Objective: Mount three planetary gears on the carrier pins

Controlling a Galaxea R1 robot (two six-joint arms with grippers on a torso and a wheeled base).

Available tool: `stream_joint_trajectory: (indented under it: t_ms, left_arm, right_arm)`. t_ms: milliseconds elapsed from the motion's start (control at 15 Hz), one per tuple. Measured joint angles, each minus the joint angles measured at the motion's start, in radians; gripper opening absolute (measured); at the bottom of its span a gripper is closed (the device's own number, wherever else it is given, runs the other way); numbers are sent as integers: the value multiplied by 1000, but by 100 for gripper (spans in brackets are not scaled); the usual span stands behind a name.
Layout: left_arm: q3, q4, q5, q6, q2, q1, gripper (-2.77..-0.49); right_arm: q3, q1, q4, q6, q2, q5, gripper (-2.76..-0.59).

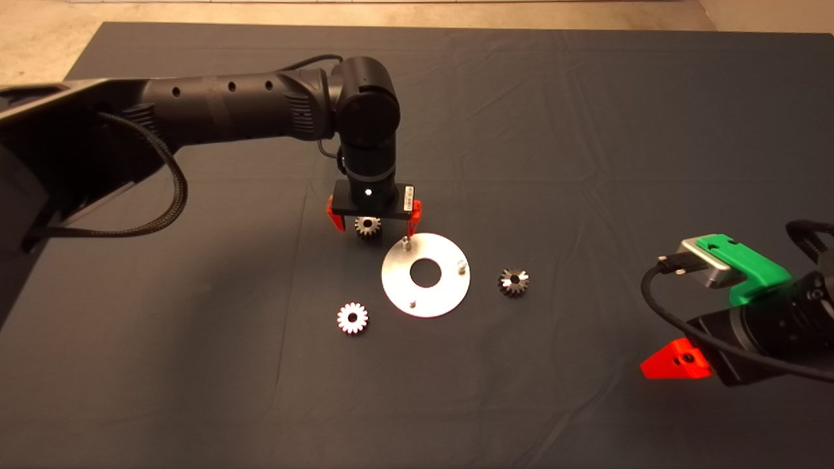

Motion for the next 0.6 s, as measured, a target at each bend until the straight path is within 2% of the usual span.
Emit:
stream_joint_trajectory:
  t_ms: [200,600]
  left_arm:
    - [-9,0,-1,19,2,20,-49]
    - [-15,0,0,54,2,20,-49]
  right_arm:
    - [0,0,0,0,0,0,-63]
    - [0,0,0,0,0,0,-63]
